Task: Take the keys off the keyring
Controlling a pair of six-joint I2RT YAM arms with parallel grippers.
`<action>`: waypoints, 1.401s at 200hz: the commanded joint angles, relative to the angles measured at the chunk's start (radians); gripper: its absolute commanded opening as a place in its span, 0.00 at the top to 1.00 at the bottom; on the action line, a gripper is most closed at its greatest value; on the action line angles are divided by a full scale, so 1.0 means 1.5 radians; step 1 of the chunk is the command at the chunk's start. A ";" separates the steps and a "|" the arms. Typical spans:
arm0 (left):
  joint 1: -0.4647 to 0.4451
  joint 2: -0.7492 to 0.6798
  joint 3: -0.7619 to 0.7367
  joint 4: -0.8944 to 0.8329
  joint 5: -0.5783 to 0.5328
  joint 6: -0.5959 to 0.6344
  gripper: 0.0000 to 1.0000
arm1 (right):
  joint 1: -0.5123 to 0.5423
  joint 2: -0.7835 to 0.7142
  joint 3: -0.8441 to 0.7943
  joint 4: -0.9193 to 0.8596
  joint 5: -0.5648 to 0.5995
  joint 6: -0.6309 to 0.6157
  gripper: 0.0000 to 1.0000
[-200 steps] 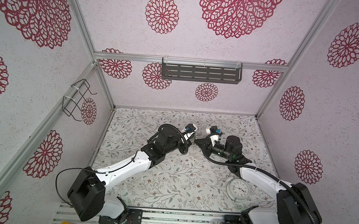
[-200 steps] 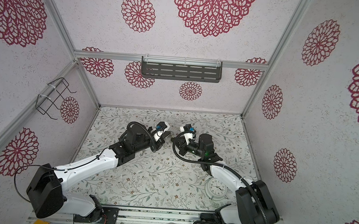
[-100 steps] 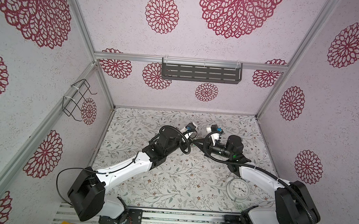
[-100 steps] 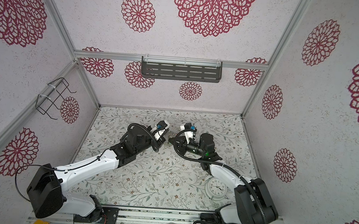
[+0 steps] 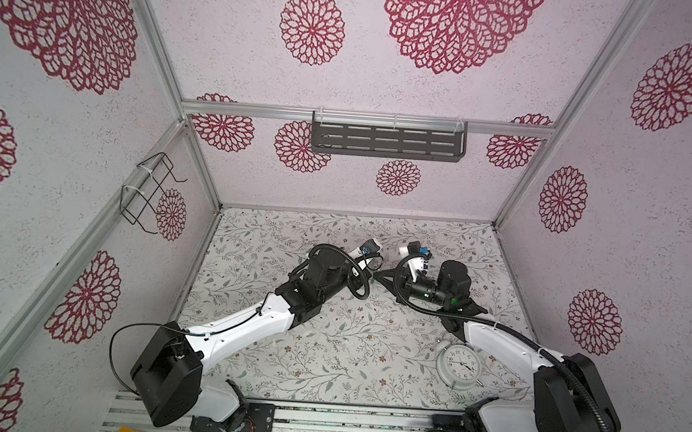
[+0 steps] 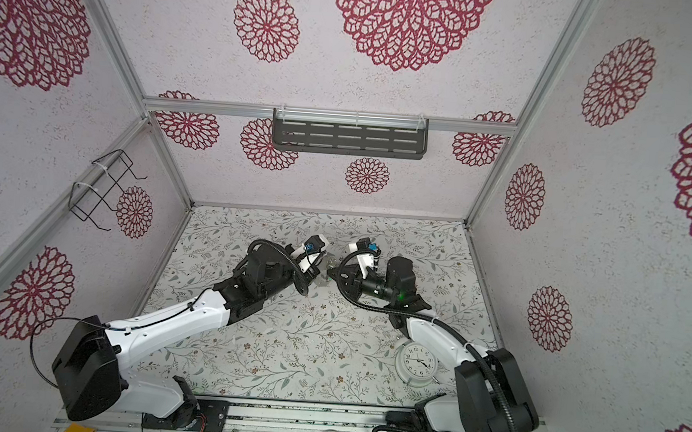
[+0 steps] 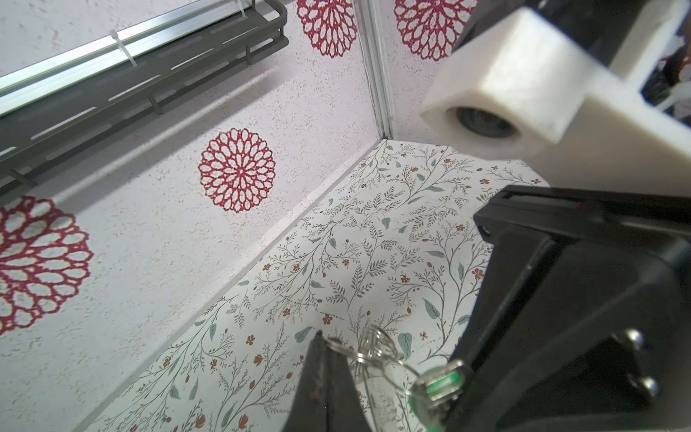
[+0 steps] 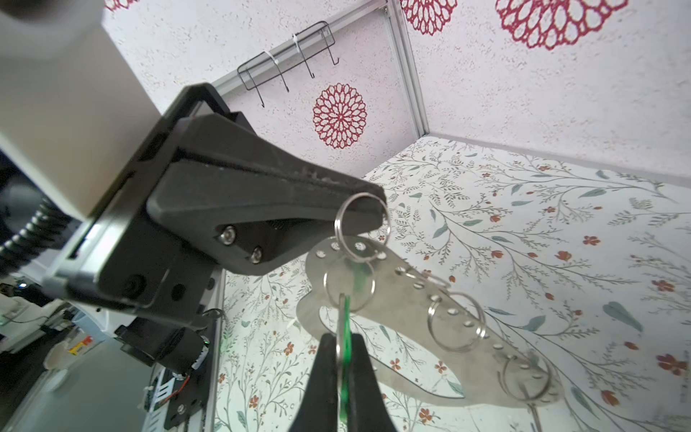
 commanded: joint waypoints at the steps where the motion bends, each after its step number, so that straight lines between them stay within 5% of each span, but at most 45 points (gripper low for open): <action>1: 0.018 -0.027 0.003 0.016 0.000 0.006 1.00 | -0.001 -0.039 0.019 -0.090 0.012 -0.092 1.00; 31: 0.024 -0.026 0.020 -0.031 0.062 -0.003 1.00 | 0.000 -0.052 0.029 -0.141 0.039 -0.163 1.00; 43: 0.027 -0.027 0.026 -0.048 0.074 -0.009 1.00 | 0.000 -0.057 0.037 -0.180 0.059 -0.197 0.86; 71: 0.033 -0.026 0.039 -0.083 0.102 -0.020 1.00 | 0.000 -0.081 0.047 -0.233 0.090 -0.262 0.78; 152: 0.034 -0.026 0.052 -0.106 0.134 -0.047 1.00 | 0.021 -0.099 0.036 -0.098 0.141 -0.263 0.78; 280: 0.031 -0.027 0.055 -0.101 0.137 -0.043 1.00 | 0.057 -0.105 0.018 -0.103 0.174 -0.282 0.68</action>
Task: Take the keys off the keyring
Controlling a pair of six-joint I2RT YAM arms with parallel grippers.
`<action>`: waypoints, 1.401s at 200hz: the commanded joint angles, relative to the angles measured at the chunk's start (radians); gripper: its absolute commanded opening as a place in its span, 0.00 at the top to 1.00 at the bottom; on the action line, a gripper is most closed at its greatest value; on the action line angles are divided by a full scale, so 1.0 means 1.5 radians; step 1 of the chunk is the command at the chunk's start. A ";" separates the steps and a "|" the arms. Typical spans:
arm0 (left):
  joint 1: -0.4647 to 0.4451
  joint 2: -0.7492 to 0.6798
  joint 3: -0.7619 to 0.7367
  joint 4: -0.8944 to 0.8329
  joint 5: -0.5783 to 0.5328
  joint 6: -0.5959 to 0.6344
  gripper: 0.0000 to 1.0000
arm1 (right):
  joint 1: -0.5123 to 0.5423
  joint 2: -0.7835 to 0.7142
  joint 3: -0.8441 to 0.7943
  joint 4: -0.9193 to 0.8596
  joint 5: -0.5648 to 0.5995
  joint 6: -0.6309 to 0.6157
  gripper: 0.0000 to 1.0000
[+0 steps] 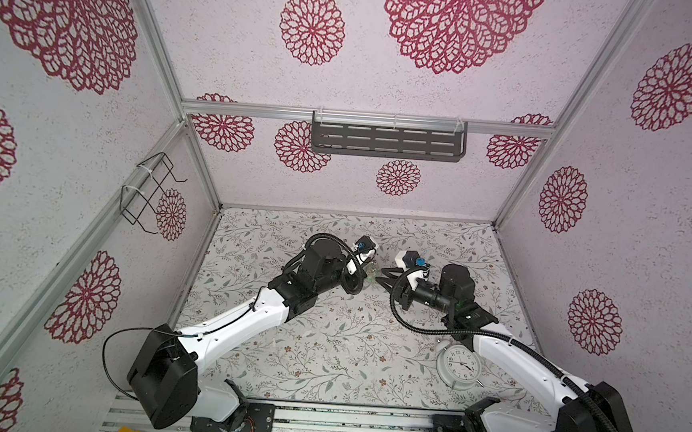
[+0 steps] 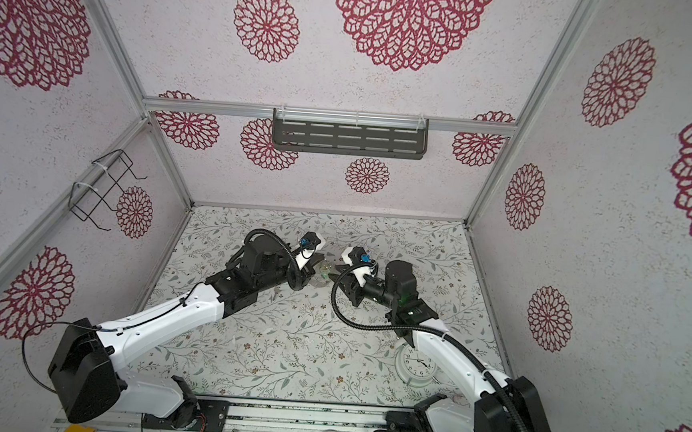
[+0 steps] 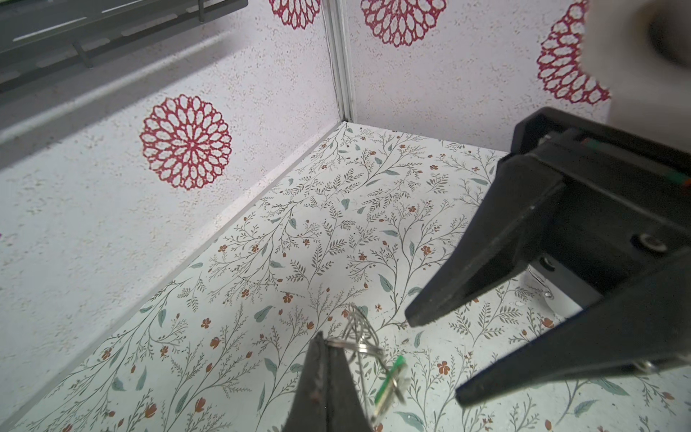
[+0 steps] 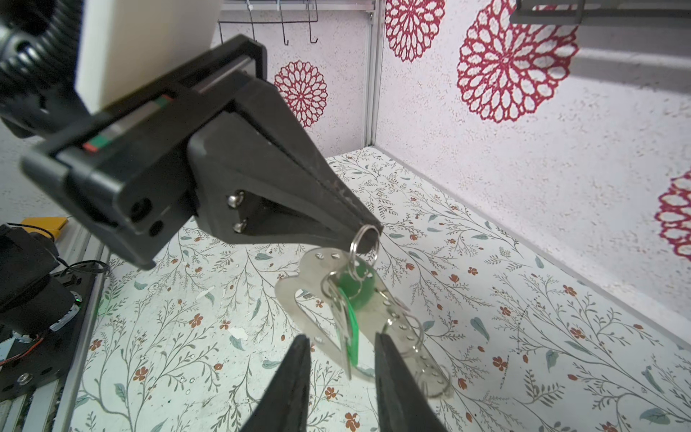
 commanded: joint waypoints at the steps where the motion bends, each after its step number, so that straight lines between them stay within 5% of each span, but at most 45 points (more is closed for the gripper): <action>1: -0.002 -0.018 0.020 0.010 0.005 0.003 1.00 | 0.010 -0.019 0.010 0.026 0.021 -0.020 0.68; 41: -0.006 -0.016 0.024 0.004 0.001 0.007 1.00 | 0.011 -0.016 0.036 0.030 0.018 -0.031 0.74; 130: -0.008 -0.017 0.031 0.012 -0.008 0.006 1.00 | 0.011 -0.022 0.011 -0.026 0.035 -0.026 0.69; 280: -0.013 -0.022 0.027 0.028 0.031 0.010 1.00 | 0.011 0.046 -0.004 0.108 -0.032 0.042 0.72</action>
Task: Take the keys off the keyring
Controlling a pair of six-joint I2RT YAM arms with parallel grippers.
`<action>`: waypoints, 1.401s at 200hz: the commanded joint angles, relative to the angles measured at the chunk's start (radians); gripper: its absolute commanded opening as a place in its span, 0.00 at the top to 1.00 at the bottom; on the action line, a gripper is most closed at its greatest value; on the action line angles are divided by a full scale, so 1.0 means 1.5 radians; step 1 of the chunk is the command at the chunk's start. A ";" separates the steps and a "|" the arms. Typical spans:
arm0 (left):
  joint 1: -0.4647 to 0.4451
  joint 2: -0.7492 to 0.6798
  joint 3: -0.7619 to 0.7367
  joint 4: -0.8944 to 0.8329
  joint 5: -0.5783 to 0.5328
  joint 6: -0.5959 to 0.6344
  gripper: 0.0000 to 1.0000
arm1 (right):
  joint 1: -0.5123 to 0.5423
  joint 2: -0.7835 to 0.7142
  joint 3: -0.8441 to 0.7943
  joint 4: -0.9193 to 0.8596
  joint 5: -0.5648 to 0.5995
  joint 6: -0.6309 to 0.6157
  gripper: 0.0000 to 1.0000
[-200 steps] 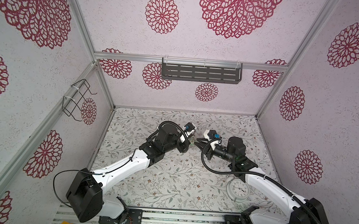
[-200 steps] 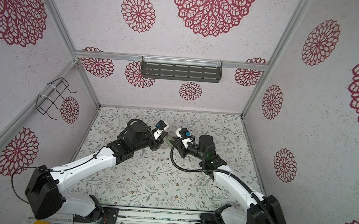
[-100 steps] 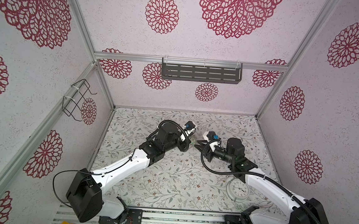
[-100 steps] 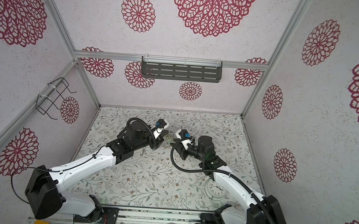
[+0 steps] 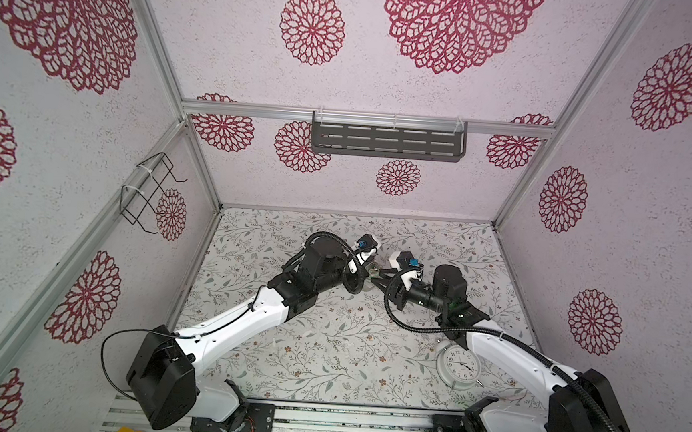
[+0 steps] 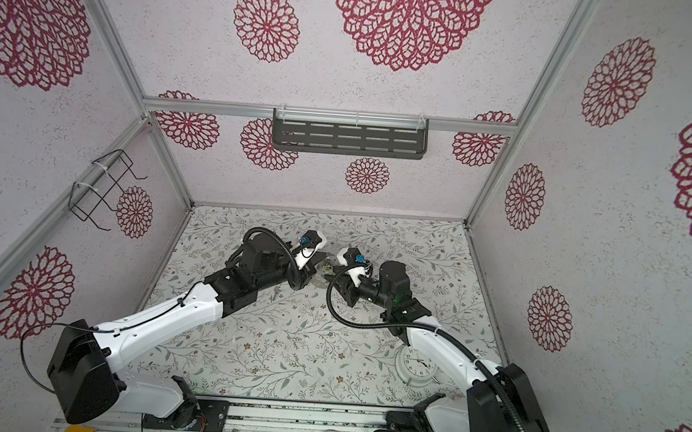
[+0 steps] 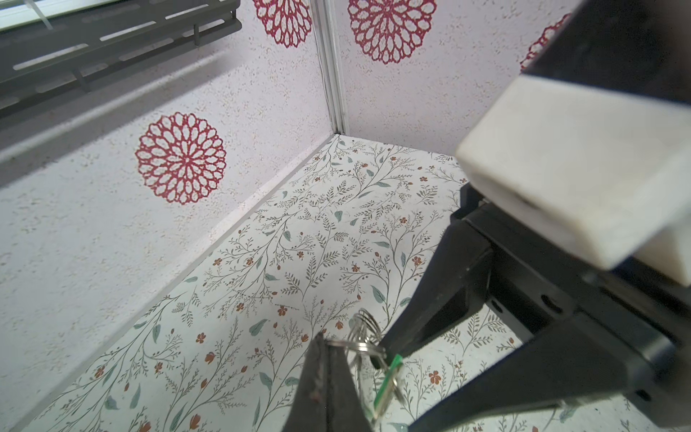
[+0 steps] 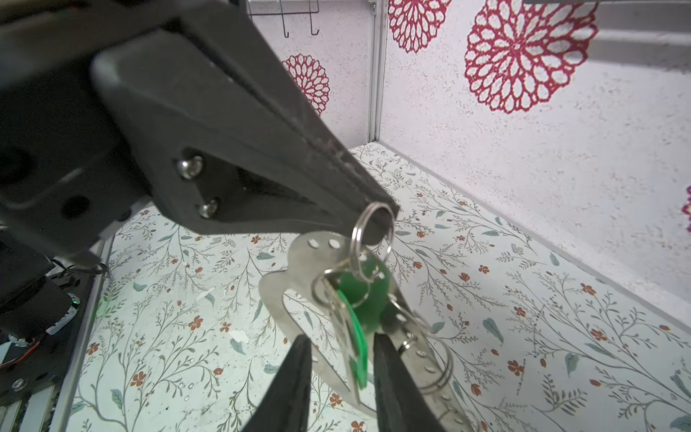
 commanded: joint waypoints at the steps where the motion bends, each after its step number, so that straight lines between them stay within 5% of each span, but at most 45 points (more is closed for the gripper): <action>1: -0.006 -0.017 0.011 0.029 0.015 0.009 1.00 | 0.002 0.003 0.001 0.059 -0.028 0.019 0.72; 130: -0.005 -0.017 0.009 0.028 -0.016 0.023 1.00 | 0.003 0.006 -0.005 0.088 -0.058 0.048 1.00; 280: -0.005 -0.012 0.006 -0.014 -0.098 0.052 1.00 | 0.003 -0.053 0.029 -0.050 -0.072 0.025 1.00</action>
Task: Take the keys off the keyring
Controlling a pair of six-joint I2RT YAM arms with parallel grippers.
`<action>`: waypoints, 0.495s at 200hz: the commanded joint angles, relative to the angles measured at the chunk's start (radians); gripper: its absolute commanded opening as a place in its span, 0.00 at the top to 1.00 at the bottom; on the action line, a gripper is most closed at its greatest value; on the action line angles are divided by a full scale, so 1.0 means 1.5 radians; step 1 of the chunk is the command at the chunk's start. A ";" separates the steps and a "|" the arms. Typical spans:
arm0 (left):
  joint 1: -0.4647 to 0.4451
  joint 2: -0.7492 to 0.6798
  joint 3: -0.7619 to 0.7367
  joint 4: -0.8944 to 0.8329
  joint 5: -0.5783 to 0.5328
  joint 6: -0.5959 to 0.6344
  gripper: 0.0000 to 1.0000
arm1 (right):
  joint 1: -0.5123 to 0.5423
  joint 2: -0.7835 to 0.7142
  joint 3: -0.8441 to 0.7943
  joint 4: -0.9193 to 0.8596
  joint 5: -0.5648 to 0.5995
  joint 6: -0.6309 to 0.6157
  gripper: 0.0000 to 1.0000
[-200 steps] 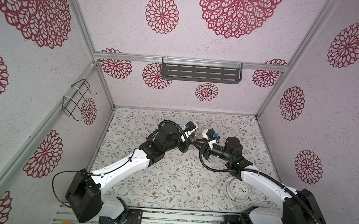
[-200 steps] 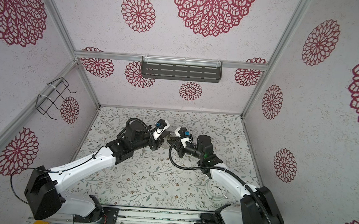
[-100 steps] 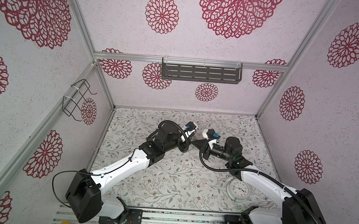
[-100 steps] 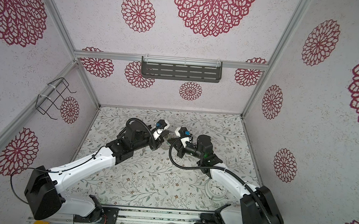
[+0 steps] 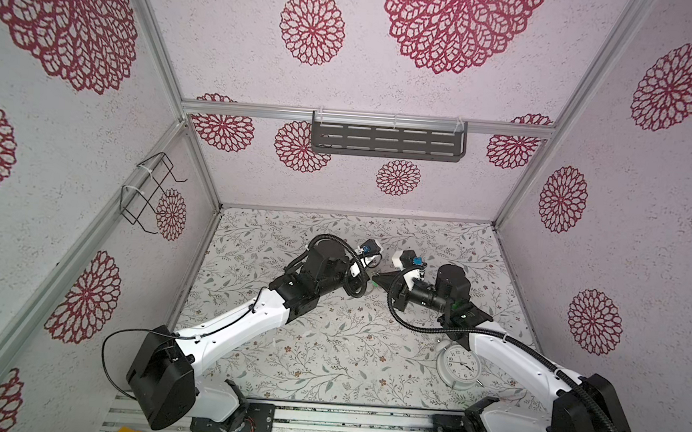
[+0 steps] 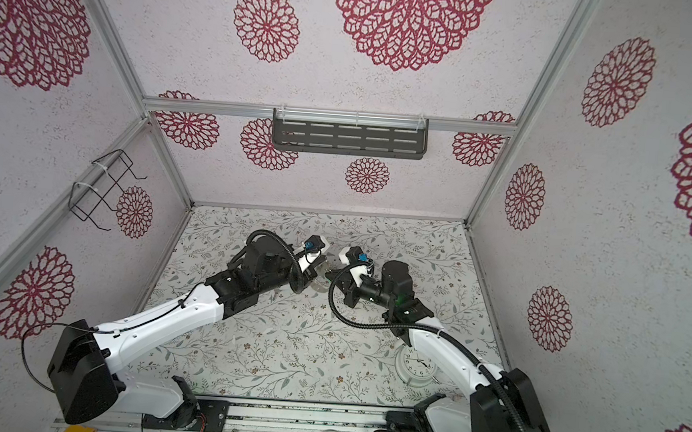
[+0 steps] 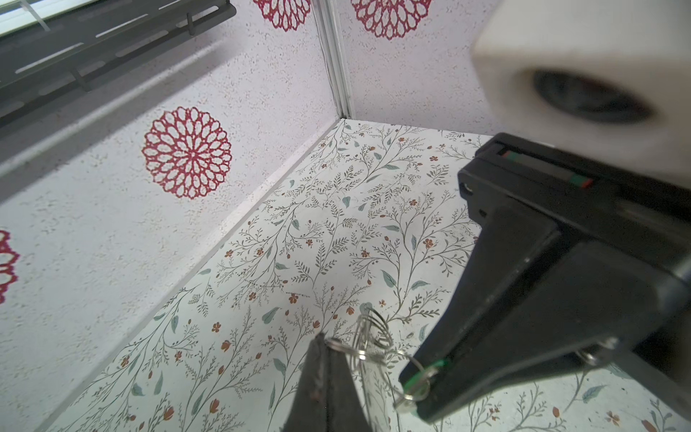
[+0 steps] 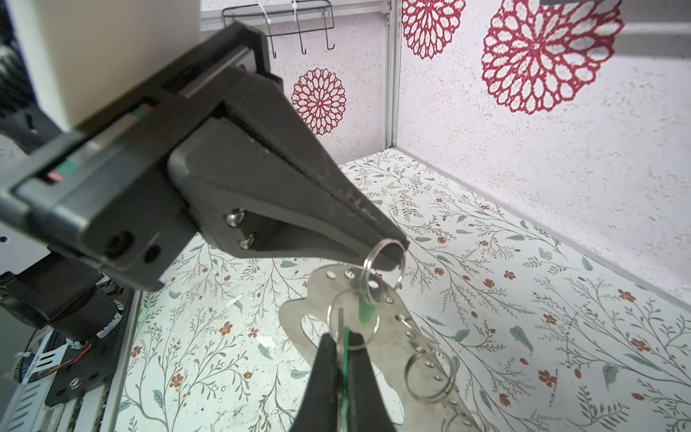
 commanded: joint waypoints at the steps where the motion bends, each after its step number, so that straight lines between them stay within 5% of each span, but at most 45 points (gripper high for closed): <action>1: 0.005 -0.012 0.006 0.017 -0.045 0.009 1.00 | 0.004 -0.032 0.028 -0.029 -0.034 -0.012 1.00; 99: -0.012 -0.005 0.015 -0.007 -0.090 0.028 1.00 | 0.003 -0.039 0.049 -0.042 -0.044 -0.014 1.00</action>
